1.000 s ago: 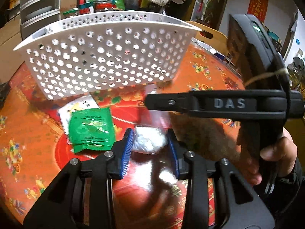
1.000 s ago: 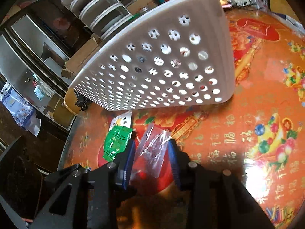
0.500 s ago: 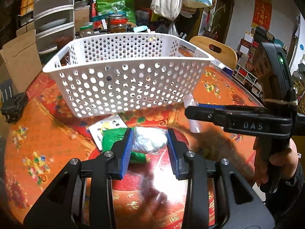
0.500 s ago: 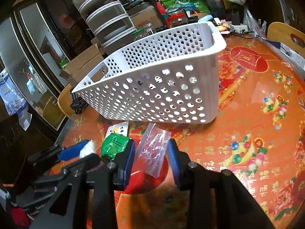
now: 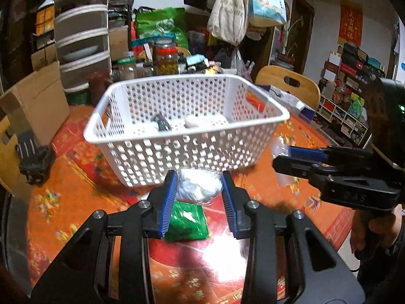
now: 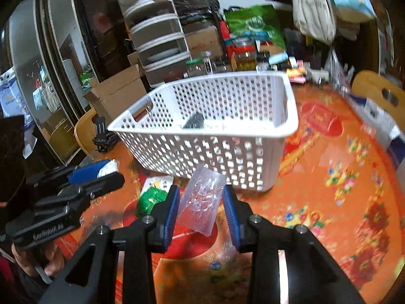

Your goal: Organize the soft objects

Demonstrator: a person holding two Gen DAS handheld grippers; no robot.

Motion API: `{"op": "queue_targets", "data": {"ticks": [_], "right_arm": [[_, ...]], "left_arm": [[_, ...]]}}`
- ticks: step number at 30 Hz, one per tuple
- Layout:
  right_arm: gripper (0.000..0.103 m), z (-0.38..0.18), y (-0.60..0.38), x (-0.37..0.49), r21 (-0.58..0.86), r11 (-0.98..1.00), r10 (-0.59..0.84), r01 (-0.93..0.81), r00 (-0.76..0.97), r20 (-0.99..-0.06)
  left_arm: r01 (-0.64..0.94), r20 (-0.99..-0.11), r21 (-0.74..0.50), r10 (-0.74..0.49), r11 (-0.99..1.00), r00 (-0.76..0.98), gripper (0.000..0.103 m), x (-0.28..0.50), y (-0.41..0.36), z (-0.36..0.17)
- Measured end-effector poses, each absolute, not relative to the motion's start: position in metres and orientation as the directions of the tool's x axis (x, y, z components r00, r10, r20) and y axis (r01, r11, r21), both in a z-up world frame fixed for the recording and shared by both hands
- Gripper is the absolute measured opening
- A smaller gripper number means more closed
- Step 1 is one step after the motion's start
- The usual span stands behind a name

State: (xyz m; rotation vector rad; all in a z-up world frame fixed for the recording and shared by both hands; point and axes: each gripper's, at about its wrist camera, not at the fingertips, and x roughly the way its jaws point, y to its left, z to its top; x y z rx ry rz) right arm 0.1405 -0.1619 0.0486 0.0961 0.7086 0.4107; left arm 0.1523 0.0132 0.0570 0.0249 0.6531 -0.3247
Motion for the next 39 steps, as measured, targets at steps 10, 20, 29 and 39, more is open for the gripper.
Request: {"op": "queue_targets", "data": {"ticks": [10,20,29,39], "right_arm": [[0.034,0.115,-0.157,0.173,0.101,0.931,0.343,-0.352,0.74,-0.578],[0.034,0.107,-0.137,0.265,0.038,0.942,0.265,-0.332,0.672,-0.692],[0.036,0.069,-0.136,0.307,0.056,0.948,0.244,-0.314,0.6,-0.762],[0.071,0.069,-0.147,0.306,0.097,0.948,0.268,-0.302,0.6,-0.754]], "left_arm": [[0.244,-0.575,-0.04,-0.223,0.969,0.787,0.033,0.199,0.027,0.125],[0.131,-0.738,-0.018,-0.102,0.991,0.667,0.033,0.314,0.017,0.109],[0.088,-0.797,-0.019,-0.068,0.996,0.6,0.033,0.348,0.015,0.068],[0.072,-0.766,-0.01,-0.054,0.997,0.641,0.085,0.342,0.024,0.065]]}}
